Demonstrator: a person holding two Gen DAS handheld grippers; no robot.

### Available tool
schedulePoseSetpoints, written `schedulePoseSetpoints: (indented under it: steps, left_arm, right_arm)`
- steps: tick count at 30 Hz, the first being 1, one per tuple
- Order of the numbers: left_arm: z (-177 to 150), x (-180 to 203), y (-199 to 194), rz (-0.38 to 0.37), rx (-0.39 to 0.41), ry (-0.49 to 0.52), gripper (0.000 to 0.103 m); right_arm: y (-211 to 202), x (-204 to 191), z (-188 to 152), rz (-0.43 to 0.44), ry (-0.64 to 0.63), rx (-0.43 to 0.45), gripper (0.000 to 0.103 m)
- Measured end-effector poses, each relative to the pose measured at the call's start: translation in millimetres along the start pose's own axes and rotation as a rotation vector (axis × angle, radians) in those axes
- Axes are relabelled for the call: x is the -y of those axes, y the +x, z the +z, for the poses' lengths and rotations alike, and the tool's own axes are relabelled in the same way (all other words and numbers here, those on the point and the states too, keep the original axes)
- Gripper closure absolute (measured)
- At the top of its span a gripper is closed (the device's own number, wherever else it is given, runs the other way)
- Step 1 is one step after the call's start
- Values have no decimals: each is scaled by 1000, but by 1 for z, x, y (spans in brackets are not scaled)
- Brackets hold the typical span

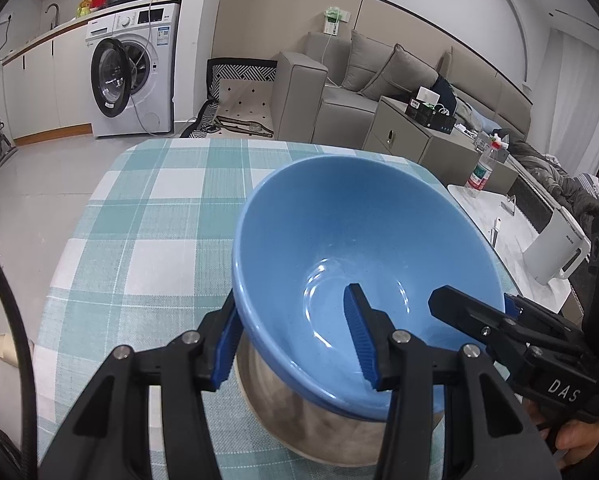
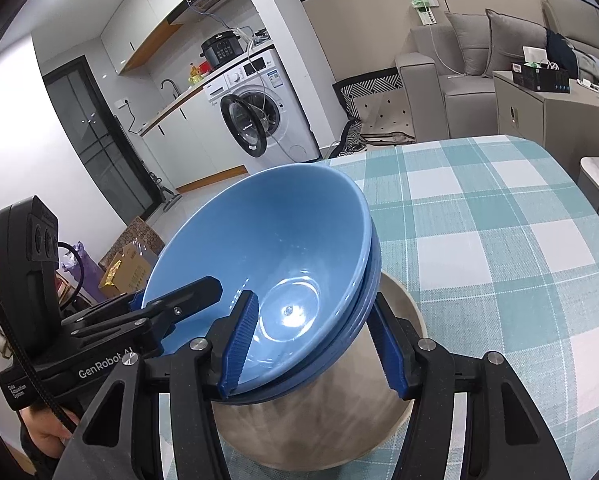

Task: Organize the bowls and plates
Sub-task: 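Carry the nested bowls with both grippers over the cream plate stack, then lower the nested bowls with both grippers onto the cream plates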

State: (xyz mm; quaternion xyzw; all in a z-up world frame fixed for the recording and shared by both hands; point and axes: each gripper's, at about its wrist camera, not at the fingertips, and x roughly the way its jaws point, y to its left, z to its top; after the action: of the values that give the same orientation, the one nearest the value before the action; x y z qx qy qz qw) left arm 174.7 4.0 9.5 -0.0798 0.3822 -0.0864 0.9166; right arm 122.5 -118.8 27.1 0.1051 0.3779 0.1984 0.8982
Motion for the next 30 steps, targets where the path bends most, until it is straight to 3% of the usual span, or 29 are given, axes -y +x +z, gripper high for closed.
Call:
schedulePoseSetpoints:
  steps: [30]
  left_arm:
    - [3,0,16,5,-21,20,53]
  right_arm:
    - [5,3,2,-9,5,-23,45]
